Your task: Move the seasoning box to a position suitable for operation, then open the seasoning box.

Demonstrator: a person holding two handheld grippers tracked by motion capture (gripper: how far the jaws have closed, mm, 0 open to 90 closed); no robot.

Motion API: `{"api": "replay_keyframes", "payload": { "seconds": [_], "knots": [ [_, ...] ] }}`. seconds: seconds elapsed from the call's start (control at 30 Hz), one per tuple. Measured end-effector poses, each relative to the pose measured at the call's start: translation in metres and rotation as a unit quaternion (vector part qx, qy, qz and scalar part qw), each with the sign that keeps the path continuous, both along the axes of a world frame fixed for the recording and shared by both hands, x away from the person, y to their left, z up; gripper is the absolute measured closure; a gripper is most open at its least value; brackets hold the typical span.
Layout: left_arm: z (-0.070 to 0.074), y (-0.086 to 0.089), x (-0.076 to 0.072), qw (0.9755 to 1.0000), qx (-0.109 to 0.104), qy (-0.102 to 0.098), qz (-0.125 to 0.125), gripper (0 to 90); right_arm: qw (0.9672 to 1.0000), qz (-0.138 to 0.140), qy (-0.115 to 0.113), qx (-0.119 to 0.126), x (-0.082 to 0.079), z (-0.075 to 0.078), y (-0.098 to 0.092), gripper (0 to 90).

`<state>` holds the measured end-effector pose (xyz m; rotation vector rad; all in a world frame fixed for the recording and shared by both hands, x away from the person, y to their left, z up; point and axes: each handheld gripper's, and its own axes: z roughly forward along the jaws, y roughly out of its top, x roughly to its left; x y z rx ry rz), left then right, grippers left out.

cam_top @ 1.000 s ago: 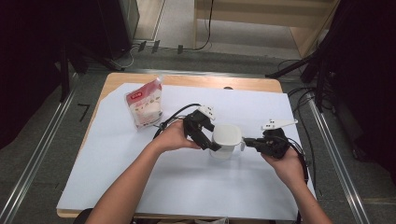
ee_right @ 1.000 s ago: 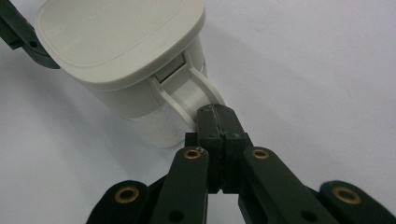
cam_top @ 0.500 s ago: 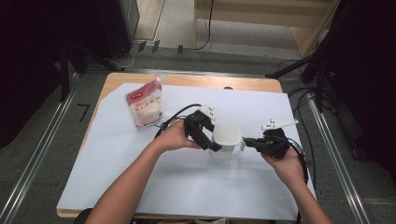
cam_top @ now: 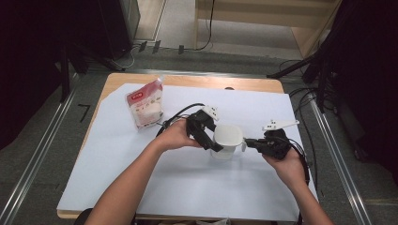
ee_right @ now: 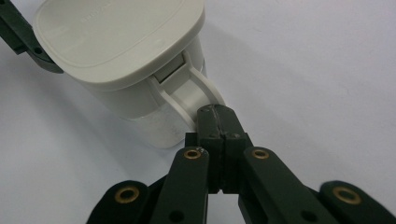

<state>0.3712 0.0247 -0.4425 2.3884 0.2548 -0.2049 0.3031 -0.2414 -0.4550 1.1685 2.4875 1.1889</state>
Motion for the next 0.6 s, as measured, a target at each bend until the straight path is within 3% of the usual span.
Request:
{"api": "replay_keyframes", "payload": {
  "seconds": [0.2,0.6],
  "knots": [
    [0.0035,-0.0025,-0.0014,0.9999,0.011,-0.010,0.000,15.8,1.0000,-0.001,0.001,0.000,-0.0008,0.0002,0.0004,90.0],
    [0.0070,-0.0036,-0.0038,0.9998,0.016,-0.013,0.006,15.7,1.0000,0.002,-0.003,-0.003,-0.0013,0.0005,0.0017,90.0]
  ]
}}
